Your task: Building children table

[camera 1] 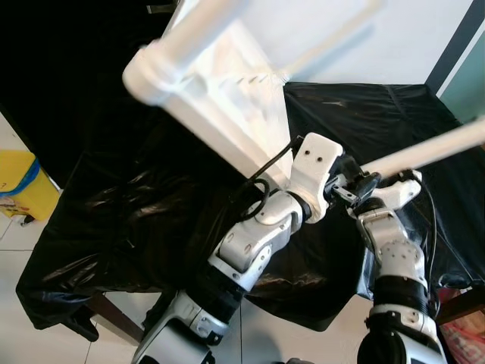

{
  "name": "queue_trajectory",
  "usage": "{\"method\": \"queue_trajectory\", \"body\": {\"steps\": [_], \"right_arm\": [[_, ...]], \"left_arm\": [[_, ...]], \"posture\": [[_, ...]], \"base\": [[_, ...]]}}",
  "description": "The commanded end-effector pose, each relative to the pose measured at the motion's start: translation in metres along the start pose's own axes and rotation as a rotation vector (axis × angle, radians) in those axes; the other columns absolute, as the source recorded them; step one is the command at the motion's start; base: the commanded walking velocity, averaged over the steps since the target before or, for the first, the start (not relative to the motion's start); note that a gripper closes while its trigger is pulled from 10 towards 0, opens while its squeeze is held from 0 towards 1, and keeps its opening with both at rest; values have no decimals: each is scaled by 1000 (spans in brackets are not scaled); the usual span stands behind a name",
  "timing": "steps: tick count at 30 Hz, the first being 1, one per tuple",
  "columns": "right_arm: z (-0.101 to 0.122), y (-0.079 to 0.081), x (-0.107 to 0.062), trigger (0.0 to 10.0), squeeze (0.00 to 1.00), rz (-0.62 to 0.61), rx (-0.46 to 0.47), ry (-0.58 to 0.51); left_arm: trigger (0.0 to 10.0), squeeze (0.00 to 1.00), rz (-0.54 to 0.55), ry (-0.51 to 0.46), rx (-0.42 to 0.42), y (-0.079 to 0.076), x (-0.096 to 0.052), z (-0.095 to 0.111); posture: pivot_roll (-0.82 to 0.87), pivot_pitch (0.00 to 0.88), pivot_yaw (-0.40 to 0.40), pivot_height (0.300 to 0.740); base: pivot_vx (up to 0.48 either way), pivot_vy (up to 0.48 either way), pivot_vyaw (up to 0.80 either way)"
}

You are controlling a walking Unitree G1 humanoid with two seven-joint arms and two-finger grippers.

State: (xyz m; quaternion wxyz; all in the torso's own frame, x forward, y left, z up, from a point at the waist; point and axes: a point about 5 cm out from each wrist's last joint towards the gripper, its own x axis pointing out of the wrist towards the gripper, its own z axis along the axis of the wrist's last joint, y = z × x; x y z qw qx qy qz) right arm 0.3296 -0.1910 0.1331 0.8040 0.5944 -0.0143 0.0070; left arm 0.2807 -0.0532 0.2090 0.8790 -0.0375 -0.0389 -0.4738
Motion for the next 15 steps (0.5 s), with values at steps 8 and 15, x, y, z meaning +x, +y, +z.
{"method": "queue_trajectory", "body": {"steps": [8,15], "right_arm": [[-20,-22,-20,10000,0,-35,238,52],[-19,-69,-53,10000,0,-240,420,-5]], "left_arm": [[10000,0,-272,100,61,-8,-6,-26],[10000,0,-223,142,174,21,-16,-38]], "posture": [[-178,86,-18,740],[-189,97,-9,740]], "base": [[0,0,0],[0,0,0]]}}
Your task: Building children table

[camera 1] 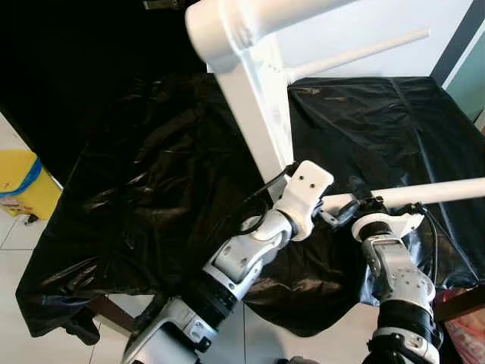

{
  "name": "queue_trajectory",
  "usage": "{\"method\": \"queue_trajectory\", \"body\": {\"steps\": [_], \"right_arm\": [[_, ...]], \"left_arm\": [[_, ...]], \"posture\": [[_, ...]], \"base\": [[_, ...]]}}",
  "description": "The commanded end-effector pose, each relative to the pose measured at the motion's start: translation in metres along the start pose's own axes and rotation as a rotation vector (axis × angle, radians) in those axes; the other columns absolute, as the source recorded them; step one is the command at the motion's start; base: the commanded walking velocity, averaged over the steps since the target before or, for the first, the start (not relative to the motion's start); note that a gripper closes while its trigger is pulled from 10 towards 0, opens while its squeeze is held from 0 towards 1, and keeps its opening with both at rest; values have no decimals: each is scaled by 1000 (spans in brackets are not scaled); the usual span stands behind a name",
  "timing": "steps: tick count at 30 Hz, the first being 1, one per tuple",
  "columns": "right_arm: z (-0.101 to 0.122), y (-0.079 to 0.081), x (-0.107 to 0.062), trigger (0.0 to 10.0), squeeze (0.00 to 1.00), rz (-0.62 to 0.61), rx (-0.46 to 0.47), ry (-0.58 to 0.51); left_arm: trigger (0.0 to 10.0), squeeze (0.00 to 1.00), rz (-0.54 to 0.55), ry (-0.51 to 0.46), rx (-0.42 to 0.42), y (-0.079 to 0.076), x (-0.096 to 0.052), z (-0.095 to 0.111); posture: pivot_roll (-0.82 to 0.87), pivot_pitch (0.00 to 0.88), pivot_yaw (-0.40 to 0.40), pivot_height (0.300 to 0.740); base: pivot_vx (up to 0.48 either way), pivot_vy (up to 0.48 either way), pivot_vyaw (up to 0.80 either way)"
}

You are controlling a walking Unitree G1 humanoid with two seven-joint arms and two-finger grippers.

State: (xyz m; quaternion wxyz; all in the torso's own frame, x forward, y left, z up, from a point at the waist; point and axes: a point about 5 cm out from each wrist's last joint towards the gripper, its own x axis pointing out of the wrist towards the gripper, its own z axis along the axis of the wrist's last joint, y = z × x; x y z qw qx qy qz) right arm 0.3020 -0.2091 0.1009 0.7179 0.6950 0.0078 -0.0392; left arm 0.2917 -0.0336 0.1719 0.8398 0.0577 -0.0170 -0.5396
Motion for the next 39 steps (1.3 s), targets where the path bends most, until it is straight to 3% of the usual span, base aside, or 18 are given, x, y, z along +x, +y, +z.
{"method": "queue_trajectory", "body": {"steps": [1,4,7,12,14,15,16,17,19,26,27,28,30,34,39], "right_arm": [[-17,-42,-21,10000,0,-140,154,8],[-10,-54,-33,10000,0,-207,186,-17],[-10,-58,-39,10000,0,-230,171,-28],[-10,-63,-51,10000,0,-260,177,-36],[-9,-68,-69,10000,0,-294,157,-43],[-9,-68,-69,10000,0,-294,157,-43],[-7,-69,-77,10000,1000,-304,142,-45],[-7,-69,-77,10000,1000,-304,142,-45],[-4,-68,-96,10000,1000,-317,104,-51],[0,-69,-110,10000,1000,-341,72,-61],[1,-69,-119,10000,0,-355,63,-64],[1,-69,-119,10000,0,-355,63,-64],[1,-72,-141,10000,0,-411,36,-64],[0,-77,-159,10000,0,-451,-6,-60],[-2,-73,-179,10000,0,-369,-135,-14]], "left_arm": [[10000,0,-63,10,38,-1,-1,-3],[10000,0,-37,-16,87,9,-8,3],[10000,0,-39,-62,57,7,-8,13],[10000,0,-32,-83,87,5,-8,17],[10000,0,-23,-90,117,8,-8,17],[10000,0,-23,-90,117,8,-8,17],[10000,0,-35,-95,131,10,-9,17],[10000,0,-35,-95,131,10,-9,17],[10000,0,-49,-95,161,19,-13,17],[10000,0,-53,-88,199,30,-16,18],[10000,0,-50,-79,211,36,-18,19],[10000,0,-50,-79,211,36,-18,19],[10000,0,-45,-80,238,45,-21,25],[10000,0,-48,-86,244,47,-21,28],[10000,0,-56,-79,256,48,-21,29]], "posture": [[-189,97,-9,740],[-196,112,1,740],[-199,119,10,740],[-198,137,25,740],[-202,149,33,740],[-202,149,33,740],[-202,151,37,740],[-202,151,37,740],[-204,158,54,740],[-203,168,72,740],[-205,172,83,740],[-205,172,83,740],[-207,184,95,740],[-213,190,106,740],[-217,197,112,740]], "base": [[0,0,0],[0,0,0],[0,0,0],[0,0,0],[0,0,0],[0,0,0],[0,0,0],[0,0,0],[0,0,0],[0,0,0],[0,0,0],[0,0,0],[0,0,0],[0,0,0],[0,0,0]]}}
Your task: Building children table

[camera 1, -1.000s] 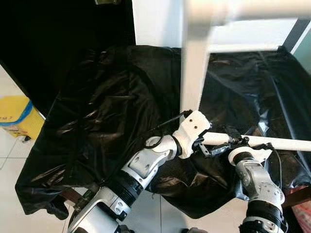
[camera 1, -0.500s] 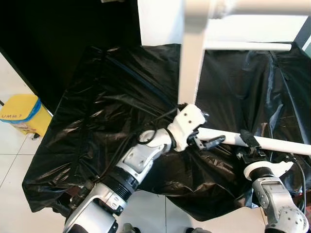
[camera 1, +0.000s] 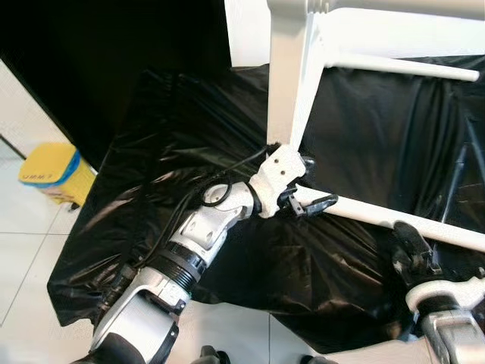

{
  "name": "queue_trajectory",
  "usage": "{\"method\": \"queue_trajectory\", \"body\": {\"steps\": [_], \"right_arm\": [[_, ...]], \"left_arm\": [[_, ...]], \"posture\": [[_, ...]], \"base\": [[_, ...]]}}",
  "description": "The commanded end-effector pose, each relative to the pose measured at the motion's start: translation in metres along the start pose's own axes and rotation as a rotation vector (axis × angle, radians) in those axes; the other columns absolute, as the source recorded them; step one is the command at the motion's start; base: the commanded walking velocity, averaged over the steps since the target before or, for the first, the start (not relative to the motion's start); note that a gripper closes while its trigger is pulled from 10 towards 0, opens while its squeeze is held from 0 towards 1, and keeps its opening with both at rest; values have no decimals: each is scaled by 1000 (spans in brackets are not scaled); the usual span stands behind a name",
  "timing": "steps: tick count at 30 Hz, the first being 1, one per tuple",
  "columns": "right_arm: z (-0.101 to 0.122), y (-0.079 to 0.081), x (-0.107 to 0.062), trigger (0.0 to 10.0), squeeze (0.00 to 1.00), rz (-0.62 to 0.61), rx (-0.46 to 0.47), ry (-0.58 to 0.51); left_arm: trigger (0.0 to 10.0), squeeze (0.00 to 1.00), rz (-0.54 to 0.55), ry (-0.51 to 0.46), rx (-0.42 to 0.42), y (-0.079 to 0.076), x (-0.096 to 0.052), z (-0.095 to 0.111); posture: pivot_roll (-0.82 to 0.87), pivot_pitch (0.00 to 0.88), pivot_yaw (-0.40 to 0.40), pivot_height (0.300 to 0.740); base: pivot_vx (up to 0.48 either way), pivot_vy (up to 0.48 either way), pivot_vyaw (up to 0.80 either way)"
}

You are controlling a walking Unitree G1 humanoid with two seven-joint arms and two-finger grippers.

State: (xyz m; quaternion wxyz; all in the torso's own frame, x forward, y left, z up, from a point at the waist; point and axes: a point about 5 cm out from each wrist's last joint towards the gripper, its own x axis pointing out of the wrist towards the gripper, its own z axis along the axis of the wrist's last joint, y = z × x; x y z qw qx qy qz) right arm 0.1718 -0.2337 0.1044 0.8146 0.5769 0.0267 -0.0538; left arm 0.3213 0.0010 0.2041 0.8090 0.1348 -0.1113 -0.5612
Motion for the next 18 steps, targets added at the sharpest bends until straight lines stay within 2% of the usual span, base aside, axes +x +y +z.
{"method": "queue_trajectory", "body": {"steps": [1,2,3,4,6,8,9,11,13,14,16,17,18], "right_arm": [[-51,-56,-48,10000,0,-325,167,44],[-50,-49,-54,10000,0,-209,122,68],[-50,-49,-54,10000,0,-209,122,68],[-50,-38,-58,10000,0,-79,81,92],[-40,-12,-55,10000,0,166,73,75],[-33,5,-45,10000,0,292,29,65],[-33,5,-45,10000,0,292,29,65],[-30,18,-33,10000,0,359,-7,52],[-28,29,-14,10000,0,415,-35,0],[-28,29,-14,10000,0,415,-35,0],[-32,44,7,10000,0,476,-56,-40],[-32,44,7,10000,0,476,-56,-40],[-34,52,16,10000,0,519,-61,-53]], "left_arm": [[10000,0,5,1,22,4,-1,1],[10000,0,3,-1,19,5,-1,1],[10000,0,3,-1,19,5,-1,1],[10000,0,1,-3,15,5,-1,2],[10000,0,-4,-15,-6,4,-1,1],[10000,0,-8,-19,-14,2,-2,0],[10000,0,-8,-19,-14,2,-2,0],[10000,0,-17,-24,-32,-1,-3,-2],[10000,0,-30,-29,-49,-6,-4,-4],[10000,0,-30,-29,-49,-6,-4,-4],[10000,0,-41,-35,-70,-12,-4,-5],[10000,0,-41,-35,-70,-12,-4,-5],[10000,0,-44,-37,-80,-16,-4,-6]], "posture": [[-217,197,112,740],[-221,206,125,740],[-221,206,125,740],[-222,208,129,740],[-222,212,139,740],[-224,209,149,740],[-224,209,149,740],[-227,211,154,740],[-222,207,162,740],[-222,207,162,740],[-221,204,164,740],[-221,204,164,740],[-213,196,164,740]], "base": [[0,0,0],[0,0,0],[0,0,0],[0,0,0],[0,0,0],[0,0,0],[0,0,0],[0,0,0],[0,0,0],[0,0,0],[0,0,0],[0,0,0],[0,0,0]]}}
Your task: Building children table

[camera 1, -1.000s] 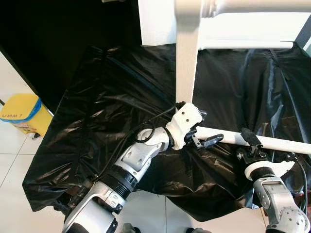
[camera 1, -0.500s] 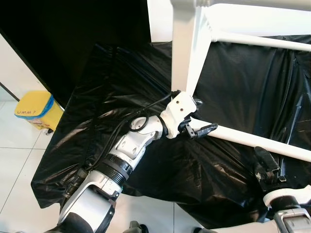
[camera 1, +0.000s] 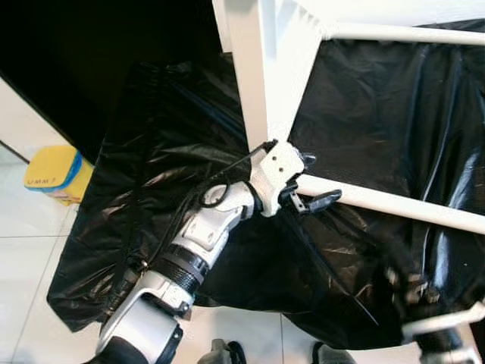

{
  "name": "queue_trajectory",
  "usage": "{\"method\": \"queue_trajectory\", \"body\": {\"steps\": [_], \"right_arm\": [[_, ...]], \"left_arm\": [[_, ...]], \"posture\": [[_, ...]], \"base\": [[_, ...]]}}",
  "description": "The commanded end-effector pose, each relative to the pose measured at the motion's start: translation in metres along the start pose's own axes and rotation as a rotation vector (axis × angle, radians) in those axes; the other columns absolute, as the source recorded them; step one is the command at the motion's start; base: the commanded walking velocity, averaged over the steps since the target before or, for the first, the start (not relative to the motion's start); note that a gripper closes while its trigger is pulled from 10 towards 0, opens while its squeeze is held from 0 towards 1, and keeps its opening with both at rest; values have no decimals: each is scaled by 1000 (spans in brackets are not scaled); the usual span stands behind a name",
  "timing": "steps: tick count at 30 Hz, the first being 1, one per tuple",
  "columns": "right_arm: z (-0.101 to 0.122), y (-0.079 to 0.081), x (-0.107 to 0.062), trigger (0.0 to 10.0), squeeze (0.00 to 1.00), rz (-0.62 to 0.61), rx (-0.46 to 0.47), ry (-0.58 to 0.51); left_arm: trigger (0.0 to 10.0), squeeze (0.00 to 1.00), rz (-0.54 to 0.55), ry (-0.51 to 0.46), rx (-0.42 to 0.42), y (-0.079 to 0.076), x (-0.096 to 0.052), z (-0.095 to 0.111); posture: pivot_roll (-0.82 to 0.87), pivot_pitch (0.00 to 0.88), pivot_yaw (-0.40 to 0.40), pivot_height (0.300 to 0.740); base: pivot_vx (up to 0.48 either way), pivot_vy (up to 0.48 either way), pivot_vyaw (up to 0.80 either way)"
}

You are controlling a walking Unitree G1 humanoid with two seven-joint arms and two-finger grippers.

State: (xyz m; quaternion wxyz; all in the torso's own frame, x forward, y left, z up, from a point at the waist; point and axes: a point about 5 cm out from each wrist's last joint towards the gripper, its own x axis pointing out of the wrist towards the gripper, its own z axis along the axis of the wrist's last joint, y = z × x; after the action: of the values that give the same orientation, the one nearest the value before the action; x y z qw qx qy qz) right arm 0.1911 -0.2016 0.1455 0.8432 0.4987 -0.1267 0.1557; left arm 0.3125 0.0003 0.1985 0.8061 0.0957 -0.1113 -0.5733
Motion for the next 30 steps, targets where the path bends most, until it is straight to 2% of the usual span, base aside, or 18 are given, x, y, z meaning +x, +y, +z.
{"method": "queue_trajectory", "body": {"steps": [1,2,4,5,7,9,11,14,16,19,21,23,26,28,30], "right_arm": [[-17,1,3,10000,0,-9,83,-58],[-17,1,3,10000,0,-9,83,-58],[-14,6,25,10000,0,71,79,-79],[-14,6,25,10000,0,71,79,-79],[-8,7,39,10000,0,110,73,-101],[-8,7,39,10000,0,110,73,-101],[0,7,52,10000,0,134,57,-129],[4,6,60,10000,0,139,48,-142],[9,4,66,10000,0,133,44,-158],[22,-8,83,10000,0,62,16,-219],[24,-10,86,10000,0,49,8,-229],[28,-15,95,10000,0,6,-45,-248],[31,-17,102,10000,0,-18,-82,-253],[36,-19,115,10000,0,-64,-167,-259],[38,-20,120,10000,0,-78,-193,-262]], "left_arm": [[10000,0,-30,12,-15,-5,-1,-4],[10000,0,-30,12,-15,-5,-1,-4],[10000,0,-25,10,-34,-10,-1,-5],[10000,0,-25,10,-34,-10,-1,-5],[10000,0,-9,8,-44,-13,-2,-6],[10000,0,-9,8,-44,-13,-2,-6],[10000,0,23,2,-52,-13,-5,-5],[10000,0,43,0,-56,-12,-6,-5],[10000,0,65,-1,-57,-10,-8,-4],[10000,0,180,10,-49,4,-17,-3],[10000,0,202,9,-47,7,-19,-2],[10000,0,259,8,-41,15,-26,2],[10000,0,287,9,-35,18,-31,3],[10000,0,341,2,-36,24,-41,9],[10000,0,358,-3,-41,25,-46,12]], "posture": [[-213,196,164,740],[-213,196,164,740],[-199,185,150,740],[-199,185,150,740],[-194,180,142,740],[-194,180,142,740],[-186,170,133,740],[-182,165,124,740],[-178,155,108,740],[-163,138,86,740],[-161,136,83,740],[-145,123,64,740],[-145,123,64,740],[-134,112,50,740],[-124,104,46,740]], "base": [[0,0,0],[0,0,0],[0,0,0],[0,0,0],[0,0,0],[0,0,0],[0,0,0],[0,0,0],[0,0,0],[0,0,0],[0,0,0],[0,0,0],[0,0,0],[0,0,0],[0,0,0]]}}
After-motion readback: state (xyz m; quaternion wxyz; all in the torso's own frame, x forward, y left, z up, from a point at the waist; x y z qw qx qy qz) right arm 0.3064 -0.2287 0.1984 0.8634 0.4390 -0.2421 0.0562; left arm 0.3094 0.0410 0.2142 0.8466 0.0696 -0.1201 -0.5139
